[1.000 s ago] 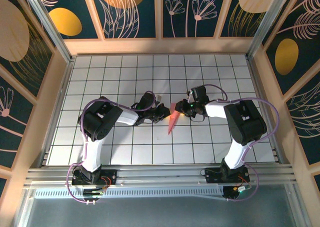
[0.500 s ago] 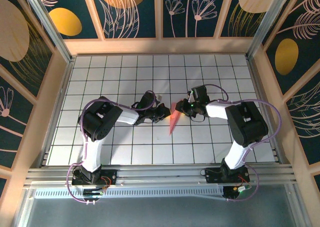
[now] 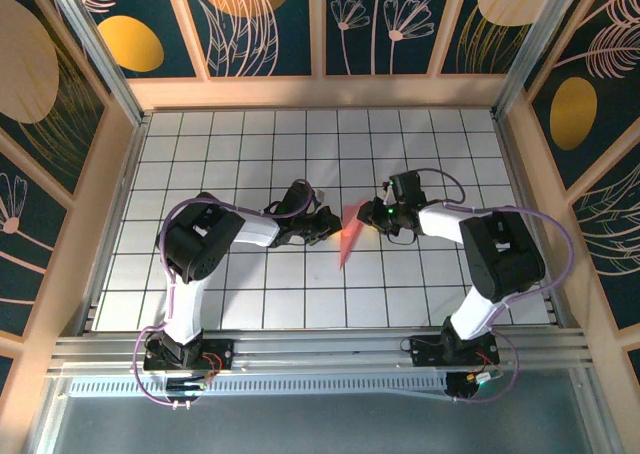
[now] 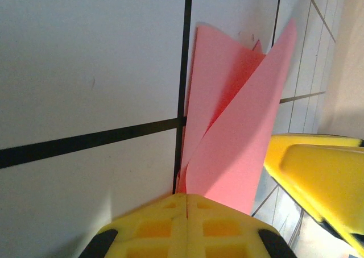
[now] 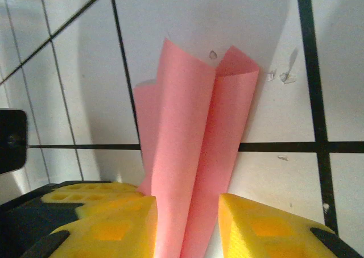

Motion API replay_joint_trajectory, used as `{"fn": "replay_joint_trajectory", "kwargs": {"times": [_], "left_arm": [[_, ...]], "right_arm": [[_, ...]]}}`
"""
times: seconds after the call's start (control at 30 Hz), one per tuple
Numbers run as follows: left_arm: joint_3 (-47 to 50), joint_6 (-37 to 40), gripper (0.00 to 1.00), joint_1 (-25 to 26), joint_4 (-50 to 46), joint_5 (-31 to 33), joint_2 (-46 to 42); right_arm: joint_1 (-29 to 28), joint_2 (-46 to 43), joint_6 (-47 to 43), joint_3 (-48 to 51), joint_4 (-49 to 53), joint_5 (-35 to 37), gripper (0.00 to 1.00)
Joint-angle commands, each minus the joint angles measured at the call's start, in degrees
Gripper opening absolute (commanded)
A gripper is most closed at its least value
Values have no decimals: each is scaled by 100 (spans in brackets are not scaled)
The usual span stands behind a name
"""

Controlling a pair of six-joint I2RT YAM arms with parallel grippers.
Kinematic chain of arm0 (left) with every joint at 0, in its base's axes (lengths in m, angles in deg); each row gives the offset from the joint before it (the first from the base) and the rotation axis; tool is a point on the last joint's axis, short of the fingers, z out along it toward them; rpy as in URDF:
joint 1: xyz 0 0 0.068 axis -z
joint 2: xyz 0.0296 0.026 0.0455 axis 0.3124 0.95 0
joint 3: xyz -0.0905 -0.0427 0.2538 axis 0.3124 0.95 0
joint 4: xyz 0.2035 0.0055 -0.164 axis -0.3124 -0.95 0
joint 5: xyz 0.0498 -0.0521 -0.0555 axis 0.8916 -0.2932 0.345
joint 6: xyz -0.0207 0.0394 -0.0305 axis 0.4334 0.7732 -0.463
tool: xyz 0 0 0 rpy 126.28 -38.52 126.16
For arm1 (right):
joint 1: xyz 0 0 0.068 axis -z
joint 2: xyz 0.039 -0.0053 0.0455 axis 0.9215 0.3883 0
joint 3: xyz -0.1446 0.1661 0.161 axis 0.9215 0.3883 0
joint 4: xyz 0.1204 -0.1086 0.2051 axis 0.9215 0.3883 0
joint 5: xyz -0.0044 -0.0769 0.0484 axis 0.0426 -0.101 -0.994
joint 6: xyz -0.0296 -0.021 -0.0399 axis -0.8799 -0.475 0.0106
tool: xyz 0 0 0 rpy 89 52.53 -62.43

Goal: Fold a paper plane with a square sheet of paper (fold left side to right side)
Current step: Fold the wing for the fifth time at the center of the table.

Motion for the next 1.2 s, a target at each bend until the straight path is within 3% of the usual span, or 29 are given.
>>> {"fn": "replay_joint_trajectory", "kwargs": {"times": [0.0,0.3,1.17], "left_arm": [[38,172,0,179,-743,536,497],[19,181,0,191,-793,564,502],[18,224,0,186,-834,536,537]], "right_arm": [[52,-349,-175,3,240,37,34],[-205,-61,-140,-365,138,-217,17],[-300,457,-218,-391,242,102,16]]}}
